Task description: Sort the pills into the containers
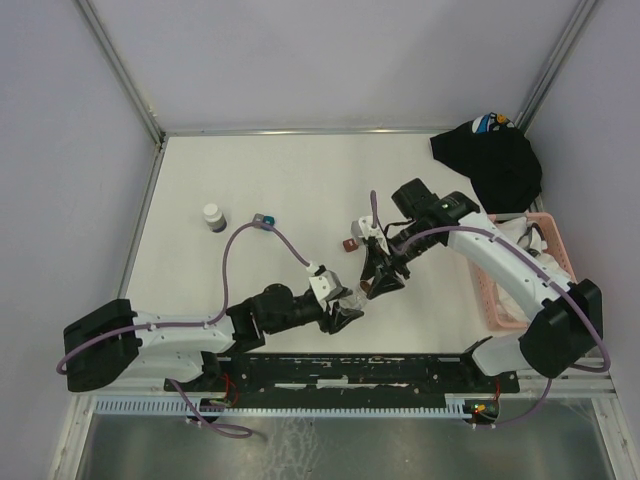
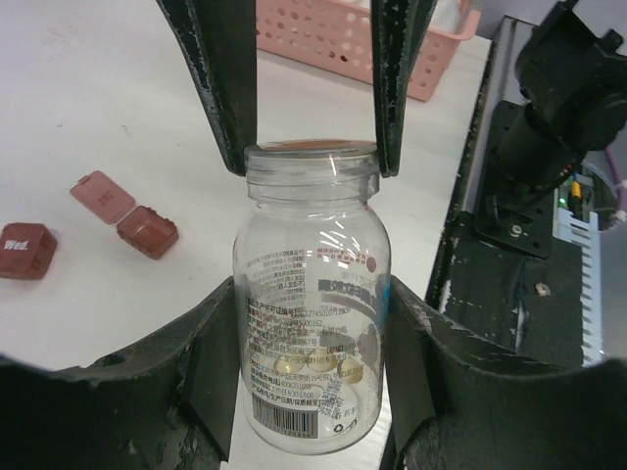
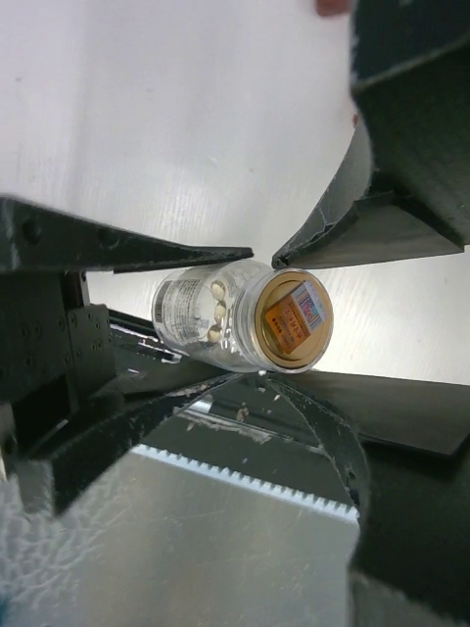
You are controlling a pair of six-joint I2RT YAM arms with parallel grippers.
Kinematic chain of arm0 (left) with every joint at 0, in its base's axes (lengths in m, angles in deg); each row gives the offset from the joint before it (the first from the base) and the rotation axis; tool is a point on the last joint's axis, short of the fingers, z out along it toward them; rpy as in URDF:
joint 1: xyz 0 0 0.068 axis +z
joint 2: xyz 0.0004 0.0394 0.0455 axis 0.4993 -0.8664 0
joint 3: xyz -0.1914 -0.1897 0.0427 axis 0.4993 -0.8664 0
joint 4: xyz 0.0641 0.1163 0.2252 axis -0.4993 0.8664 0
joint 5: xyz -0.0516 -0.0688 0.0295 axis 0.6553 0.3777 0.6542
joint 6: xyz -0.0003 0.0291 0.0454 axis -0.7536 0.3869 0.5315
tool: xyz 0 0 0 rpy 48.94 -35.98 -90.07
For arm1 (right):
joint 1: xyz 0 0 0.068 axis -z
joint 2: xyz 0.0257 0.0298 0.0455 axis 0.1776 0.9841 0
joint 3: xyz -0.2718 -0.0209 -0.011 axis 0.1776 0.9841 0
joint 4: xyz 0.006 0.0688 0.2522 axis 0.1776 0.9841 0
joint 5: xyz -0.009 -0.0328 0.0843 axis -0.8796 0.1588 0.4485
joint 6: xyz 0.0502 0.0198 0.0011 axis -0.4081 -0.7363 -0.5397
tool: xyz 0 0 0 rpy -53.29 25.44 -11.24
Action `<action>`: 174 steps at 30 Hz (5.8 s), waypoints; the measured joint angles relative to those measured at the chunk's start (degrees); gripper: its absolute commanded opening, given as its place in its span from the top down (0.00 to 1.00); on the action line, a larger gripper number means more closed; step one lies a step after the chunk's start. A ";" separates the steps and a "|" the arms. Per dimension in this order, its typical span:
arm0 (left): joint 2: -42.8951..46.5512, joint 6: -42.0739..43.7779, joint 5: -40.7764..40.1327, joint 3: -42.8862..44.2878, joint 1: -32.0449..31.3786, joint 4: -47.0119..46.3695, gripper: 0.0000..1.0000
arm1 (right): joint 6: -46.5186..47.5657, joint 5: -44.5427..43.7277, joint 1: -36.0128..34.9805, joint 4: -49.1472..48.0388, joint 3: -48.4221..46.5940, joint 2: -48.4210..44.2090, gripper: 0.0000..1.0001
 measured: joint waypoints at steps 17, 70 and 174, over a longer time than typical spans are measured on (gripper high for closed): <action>-4.00 0.02 11.45 2.54 0.76 0.72 0.97 | 24.39 -1.22 0.07 7.85 5.03 -8.26 0.01; 2.62 -0.02 -1.66 -0.31 0.76 0.81 0.97 | -24.57 -7.74 -2.97 -7.82 -0.42 -2.36 0.51; 2.86 -2.73 -1.42 -0.37 2.32 5.29 0.97 | -26.91 -10.34 -4.48 -8.37 -1.09 1.14 0.44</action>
